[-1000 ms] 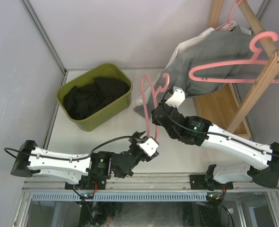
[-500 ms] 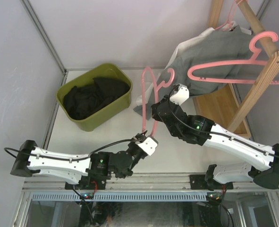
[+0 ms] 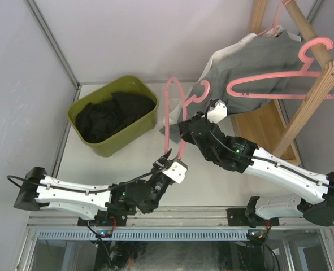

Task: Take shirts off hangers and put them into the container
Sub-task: Place the hanger at the clothesline.

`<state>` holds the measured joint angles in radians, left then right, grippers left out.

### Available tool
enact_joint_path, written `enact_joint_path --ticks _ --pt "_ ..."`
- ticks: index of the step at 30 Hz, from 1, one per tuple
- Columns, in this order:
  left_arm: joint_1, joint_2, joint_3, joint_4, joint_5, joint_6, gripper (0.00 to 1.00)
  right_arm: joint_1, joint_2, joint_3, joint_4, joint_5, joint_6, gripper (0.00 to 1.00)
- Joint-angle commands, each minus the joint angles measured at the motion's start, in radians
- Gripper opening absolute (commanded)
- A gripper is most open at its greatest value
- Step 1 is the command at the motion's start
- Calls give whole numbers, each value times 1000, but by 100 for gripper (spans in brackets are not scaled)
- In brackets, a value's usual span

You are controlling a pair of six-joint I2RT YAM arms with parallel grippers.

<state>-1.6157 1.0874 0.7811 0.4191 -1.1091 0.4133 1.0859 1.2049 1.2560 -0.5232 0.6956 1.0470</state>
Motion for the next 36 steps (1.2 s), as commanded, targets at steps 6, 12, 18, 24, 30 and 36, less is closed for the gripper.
enact_joint_path --ticks 6,12,18,24,30,36 --pt "36 -46 -4 147 -115 60 2 16 -32 7 -136 -106 -92 5" --pt "36 -87 -32 129 -152 36 0 -11 -78 -34 -9 -247 -207 29" --pt "37 -137 -59 129 -188 37 0 -30 -166 -101 109 -340 -278 42" --pt "64 -252 -69 -36 -180 -82 0 -55 -263 -153 156 -452 -390 52" --pt "108 -424 -55 -346 -157 -339 0 -58 -384 -251 258 -592 -546 52" --pt "212 -638 -32 -625 77 -533 0 -60 -534 -406 328 -719 -745 51"
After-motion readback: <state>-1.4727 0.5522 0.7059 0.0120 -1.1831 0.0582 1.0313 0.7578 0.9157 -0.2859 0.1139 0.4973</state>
